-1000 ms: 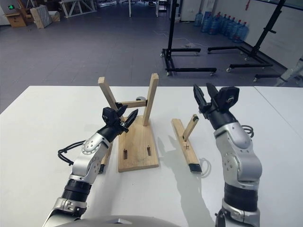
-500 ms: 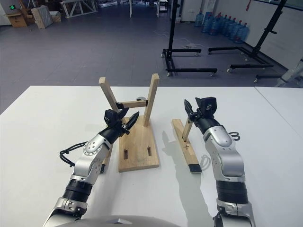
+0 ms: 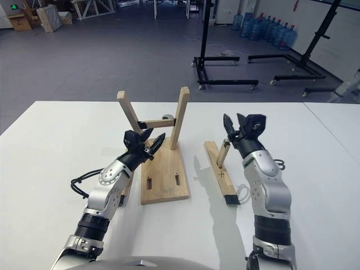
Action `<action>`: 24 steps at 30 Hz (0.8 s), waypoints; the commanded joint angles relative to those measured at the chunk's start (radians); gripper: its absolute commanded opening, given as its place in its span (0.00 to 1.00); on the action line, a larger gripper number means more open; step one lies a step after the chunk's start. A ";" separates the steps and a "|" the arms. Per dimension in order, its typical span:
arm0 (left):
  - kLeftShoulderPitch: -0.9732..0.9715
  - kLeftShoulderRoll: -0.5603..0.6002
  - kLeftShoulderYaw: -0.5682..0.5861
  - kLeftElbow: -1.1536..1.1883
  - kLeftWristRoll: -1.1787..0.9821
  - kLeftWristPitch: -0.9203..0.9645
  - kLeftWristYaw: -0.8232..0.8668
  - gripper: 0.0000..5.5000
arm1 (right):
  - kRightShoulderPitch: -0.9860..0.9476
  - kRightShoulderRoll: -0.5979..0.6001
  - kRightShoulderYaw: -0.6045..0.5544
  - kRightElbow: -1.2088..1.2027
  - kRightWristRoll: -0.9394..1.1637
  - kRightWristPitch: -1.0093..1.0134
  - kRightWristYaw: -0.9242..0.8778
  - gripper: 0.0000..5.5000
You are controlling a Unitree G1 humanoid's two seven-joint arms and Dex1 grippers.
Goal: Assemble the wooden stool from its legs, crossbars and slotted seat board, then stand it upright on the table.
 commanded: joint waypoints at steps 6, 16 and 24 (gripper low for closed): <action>0.070 -0.014 -0.011 -0.057 0.008 0.005 0.033 0.51 | 0.398 0.030 -0.122 -0.199 0.103 0.072 0.012 0.45; 0.122 -0.037 -0.043 -0.080 0.007 0.007 0.043 0.51 | 0.559 -0.099 0.036 -0.246 -0.016 0.205 0.069 0.80; 0.123 -0.032 -0.054 -0.082 0.009 0.017 0.038 0.51 | 0.488 -0.107 0.152 -0.166 -0.107 0.321 0.021 0.90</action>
